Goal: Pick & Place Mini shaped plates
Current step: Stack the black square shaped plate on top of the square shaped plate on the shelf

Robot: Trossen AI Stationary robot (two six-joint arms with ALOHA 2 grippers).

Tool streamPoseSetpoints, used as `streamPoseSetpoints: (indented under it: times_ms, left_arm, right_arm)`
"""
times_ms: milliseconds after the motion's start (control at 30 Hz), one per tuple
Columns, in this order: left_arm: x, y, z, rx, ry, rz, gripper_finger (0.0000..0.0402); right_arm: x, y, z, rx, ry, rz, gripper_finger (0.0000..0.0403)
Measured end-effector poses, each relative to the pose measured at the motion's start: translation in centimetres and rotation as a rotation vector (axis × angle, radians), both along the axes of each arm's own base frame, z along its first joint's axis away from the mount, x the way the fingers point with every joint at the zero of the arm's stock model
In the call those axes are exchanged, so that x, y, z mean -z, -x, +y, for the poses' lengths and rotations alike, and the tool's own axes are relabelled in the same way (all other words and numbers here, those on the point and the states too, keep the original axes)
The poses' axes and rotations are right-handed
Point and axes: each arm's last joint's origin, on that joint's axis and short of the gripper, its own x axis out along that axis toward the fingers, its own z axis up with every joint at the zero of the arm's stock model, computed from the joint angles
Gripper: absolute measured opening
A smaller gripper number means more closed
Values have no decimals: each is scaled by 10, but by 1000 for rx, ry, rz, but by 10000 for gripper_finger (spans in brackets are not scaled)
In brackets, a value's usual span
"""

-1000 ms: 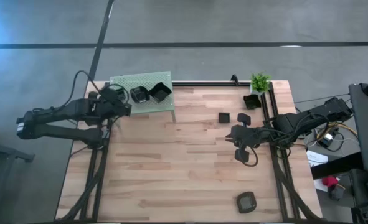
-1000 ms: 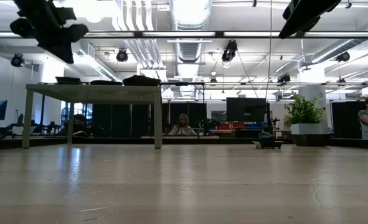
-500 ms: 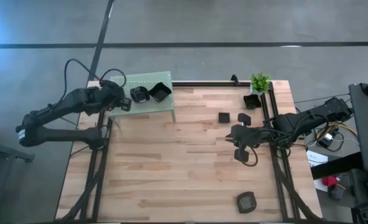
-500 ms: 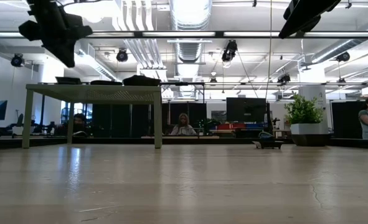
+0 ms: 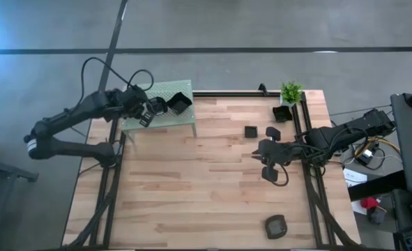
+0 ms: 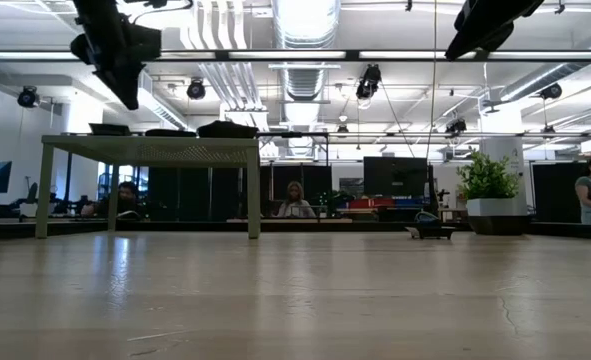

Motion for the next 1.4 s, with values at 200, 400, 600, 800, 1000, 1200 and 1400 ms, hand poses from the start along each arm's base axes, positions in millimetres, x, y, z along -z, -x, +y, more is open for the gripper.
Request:
streamPoseSetpoints:
  times_ms: [200, 400, 600, 800, 1000, 1200, 1400]
  left_arm:
    - [-4, -5, 3, 2, 21, 41, 40]
    - [3, -12, 6, -6, 51, 100, 40]
    - [5, -15, 8, 11, 66, 130, 39]
    - [-6, -14, 7, 12, 50, 100, 41]
    - [-12, -12, 6, 13, 50, 101, 76]
    - [-5, -8, 4, 15, 105, 204, 112]
    - [0, -11, 6, 23, 128, 255, 115]
  right_arm:
    - [-1, -1, 0, 0, -4, -12, 59]
    - [-1, -1, 0, 0, -5, -15, 59]
    - [-1, -1, 0, 0, -5, -16, 59]
    - [-1, -1, 0, 1, -5, -18, 59]
    - [-2, -2, 0, 7, 0, -26, 59]
    - [-3, -3, 1, 7, -6, -42, 59]
    - [-3, -3, 1, 7, -7, -46, 59]
